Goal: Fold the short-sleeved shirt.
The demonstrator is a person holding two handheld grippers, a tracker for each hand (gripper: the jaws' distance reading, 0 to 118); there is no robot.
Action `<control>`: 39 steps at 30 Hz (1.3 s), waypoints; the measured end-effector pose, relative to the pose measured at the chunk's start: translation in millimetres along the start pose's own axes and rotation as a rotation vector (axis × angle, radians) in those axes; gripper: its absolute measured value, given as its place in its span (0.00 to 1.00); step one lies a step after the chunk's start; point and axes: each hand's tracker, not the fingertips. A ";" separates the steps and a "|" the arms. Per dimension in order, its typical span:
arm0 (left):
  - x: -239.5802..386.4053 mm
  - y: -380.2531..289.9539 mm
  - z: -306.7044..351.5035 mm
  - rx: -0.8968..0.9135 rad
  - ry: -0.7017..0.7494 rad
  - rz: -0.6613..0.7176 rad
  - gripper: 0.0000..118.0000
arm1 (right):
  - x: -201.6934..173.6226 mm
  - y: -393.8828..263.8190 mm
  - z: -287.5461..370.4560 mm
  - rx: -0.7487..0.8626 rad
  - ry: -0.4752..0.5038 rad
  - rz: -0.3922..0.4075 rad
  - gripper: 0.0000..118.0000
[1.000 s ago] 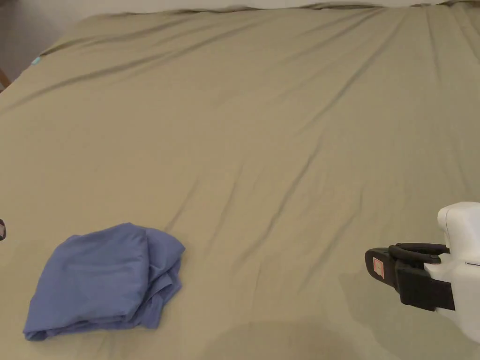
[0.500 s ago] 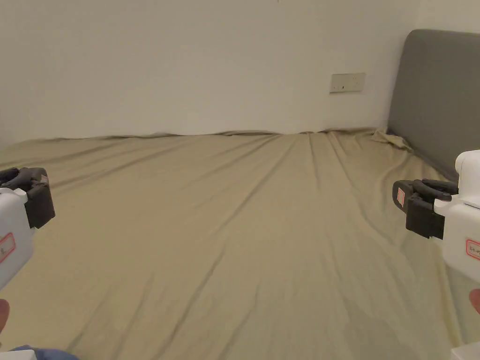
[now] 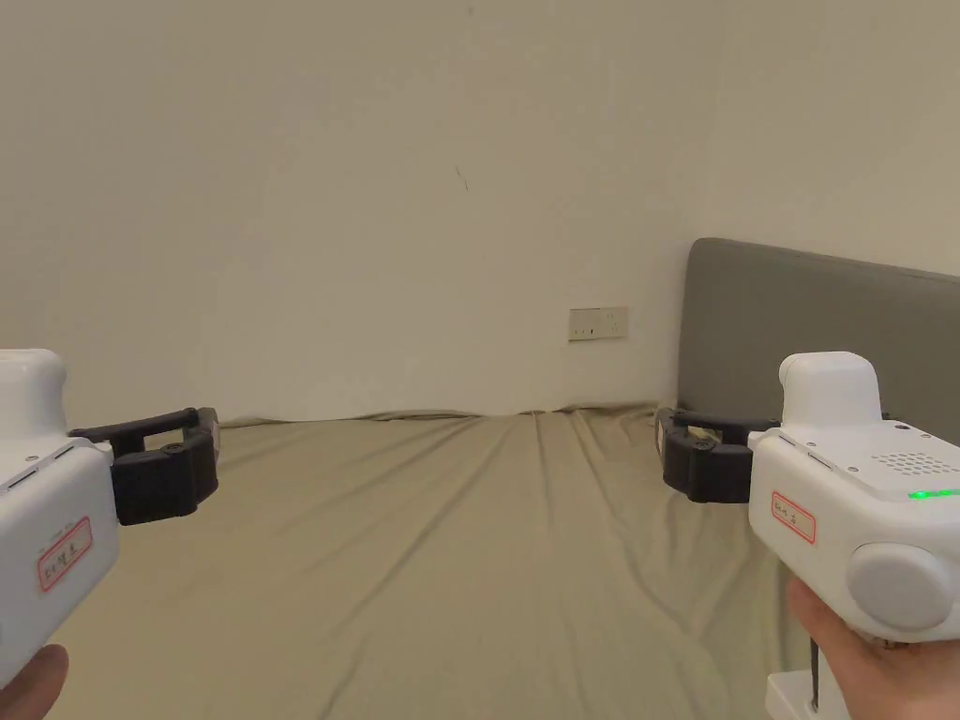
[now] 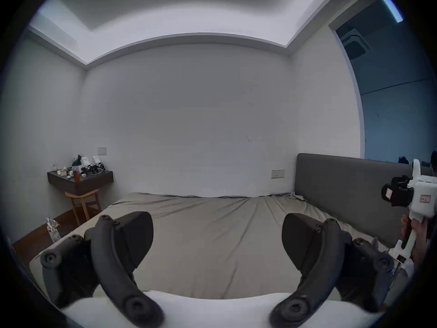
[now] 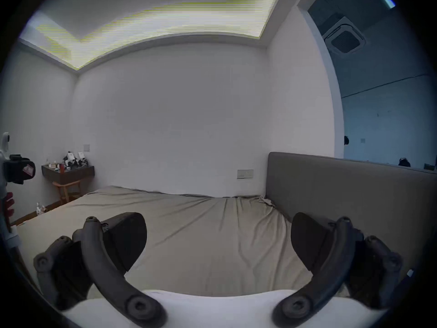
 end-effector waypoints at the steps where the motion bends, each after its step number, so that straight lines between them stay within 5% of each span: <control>1: 2.0 1.3 -3.0 -0.013 0.007 -0.006 0.98 | 0.0 0.1 -0.2 -0.002 -0.002 0.005 1.00; 39: -20.4 -14.7 -13.1 -0.078 0.072 -0.019 0.98 | -12.2 -5.9 -17.4 -0.023 0.012 0.039 1.00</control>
